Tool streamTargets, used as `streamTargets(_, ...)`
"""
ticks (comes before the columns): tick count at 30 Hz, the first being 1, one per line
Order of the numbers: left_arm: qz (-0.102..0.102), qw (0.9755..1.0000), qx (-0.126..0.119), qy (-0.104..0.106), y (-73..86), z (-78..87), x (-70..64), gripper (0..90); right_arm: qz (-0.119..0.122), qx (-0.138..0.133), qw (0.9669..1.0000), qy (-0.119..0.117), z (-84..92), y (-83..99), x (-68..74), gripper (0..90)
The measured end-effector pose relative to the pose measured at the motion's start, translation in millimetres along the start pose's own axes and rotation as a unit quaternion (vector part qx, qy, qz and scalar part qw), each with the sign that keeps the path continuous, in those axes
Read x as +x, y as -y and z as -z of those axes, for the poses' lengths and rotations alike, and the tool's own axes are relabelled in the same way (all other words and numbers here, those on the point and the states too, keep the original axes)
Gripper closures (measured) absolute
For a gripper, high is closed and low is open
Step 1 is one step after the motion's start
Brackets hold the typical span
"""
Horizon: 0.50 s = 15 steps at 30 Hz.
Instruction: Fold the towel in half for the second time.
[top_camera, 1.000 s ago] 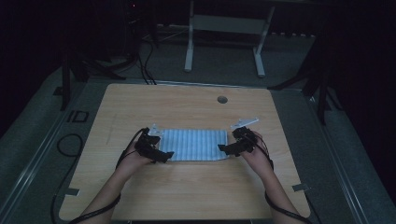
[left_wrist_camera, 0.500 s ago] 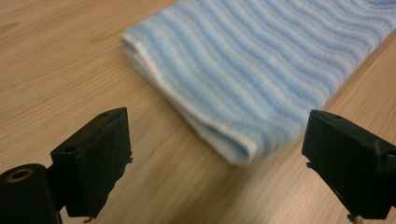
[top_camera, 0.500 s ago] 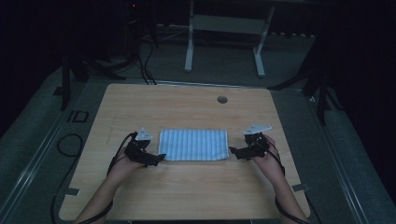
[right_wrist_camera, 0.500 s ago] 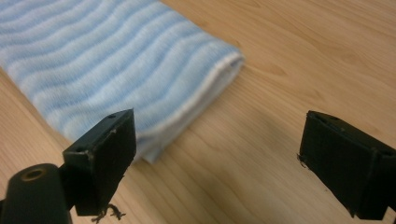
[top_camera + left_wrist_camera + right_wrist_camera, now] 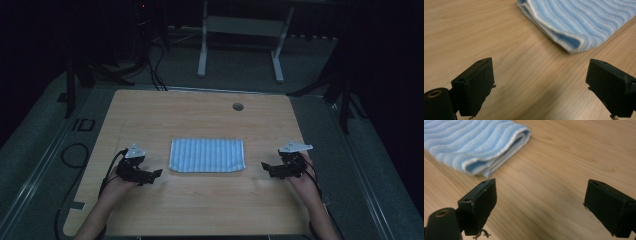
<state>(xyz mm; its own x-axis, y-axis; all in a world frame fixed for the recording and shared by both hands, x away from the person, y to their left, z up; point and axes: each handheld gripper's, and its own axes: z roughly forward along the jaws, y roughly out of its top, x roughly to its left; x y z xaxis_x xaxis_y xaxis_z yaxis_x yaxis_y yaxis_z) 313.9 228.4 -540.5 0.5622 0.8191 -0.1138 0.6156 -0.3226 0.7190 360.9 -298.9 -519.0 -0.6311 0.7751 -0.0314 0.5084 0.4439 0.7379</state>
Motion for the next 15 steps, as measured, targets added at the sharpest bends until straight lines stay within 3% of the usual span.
streamTargets(4, 0.017, 0.9997, 0.008, -0.014, 9.0, 6.8, 1.7, 8.2, -0.015, -0.013, 0.9998, 0.003, 7.3, 13.4, -5.5, 10.6)
streamTargets(8, 0.017, 0.9998, 0.003, -0.014, 16.1, 11.7, 3.0, 8.2, -0.020, -0.013, 0.9997, 0.009, 11.8, 23.7, -8.7, 10.6)
streamTargets(15, 0.030, 0.9988, -0.023, -0.029, 31.0, 23.1, 10.6, 8.2, -0.060, -0.020, 0.9979, 0.013, 18.8, 47.8, -17.1, 10.6)
